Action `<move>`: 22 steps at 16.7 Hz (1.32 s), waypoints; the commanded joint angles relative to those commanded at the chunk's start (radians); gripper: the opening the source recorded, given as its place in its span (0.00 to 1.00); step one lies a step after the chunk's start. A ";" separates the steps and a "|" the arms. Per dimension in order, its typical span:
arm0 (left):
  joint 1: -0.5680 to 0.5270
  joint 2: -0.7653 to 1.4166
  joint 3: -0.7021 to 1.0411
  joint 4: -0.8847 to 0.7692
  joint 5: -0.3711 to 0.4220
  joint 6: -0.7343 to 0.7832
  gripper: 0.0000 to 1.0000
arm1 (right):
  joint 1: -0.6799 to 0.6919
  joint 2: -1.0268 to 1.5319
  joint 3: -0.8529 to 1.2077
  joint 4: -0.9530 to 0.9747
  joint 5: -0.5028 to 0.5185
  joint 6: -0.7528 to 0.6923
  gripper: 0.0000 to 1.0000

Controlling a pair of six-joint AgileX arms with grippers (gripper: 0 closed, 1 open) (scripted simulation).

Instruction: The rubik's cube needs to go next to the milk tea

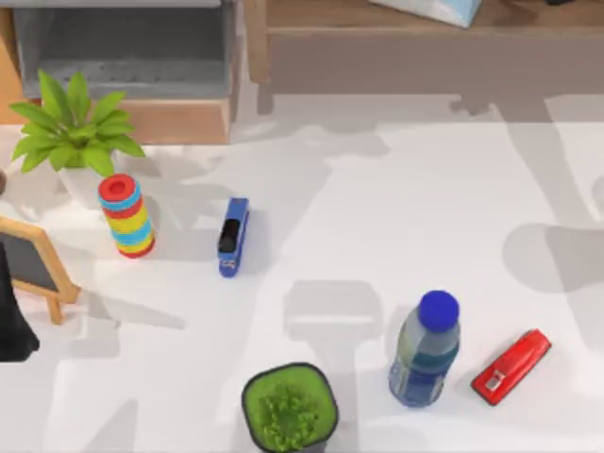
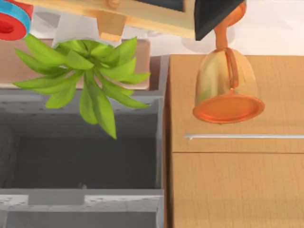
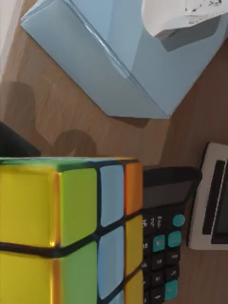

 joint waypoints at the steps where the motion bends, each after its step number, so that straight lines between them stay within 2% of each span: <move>1: 0.000 0.000 0.000 0.000 0.000 0.000 1.00 | 0.011 -0.004 0.018 -0.065 0.014 0.016 0.00; 5: 0.000 0.000 0.000 0.000 0.000 0.000 1.00 | 0.070 0.018 0.063 -0.341 0.056 0.129 0.00; 11: 0.000 0.000 0.000 0.000 0.000 0.000 1.00 | 0.145 0.128 0.032 -0.707 0.047 0.358 0.00; 15: 0.000 0.000 0.000 0.000 0.000 0.000 1.00 | 0.155 0.178 0.000 -0.786 0.036 0.437 0.00; 22: 0.000 0.000 0.000 0.000 0.000 0.000 1.00 | 0.152 0.174 0.004 -0.778 0.032 0.438 0.00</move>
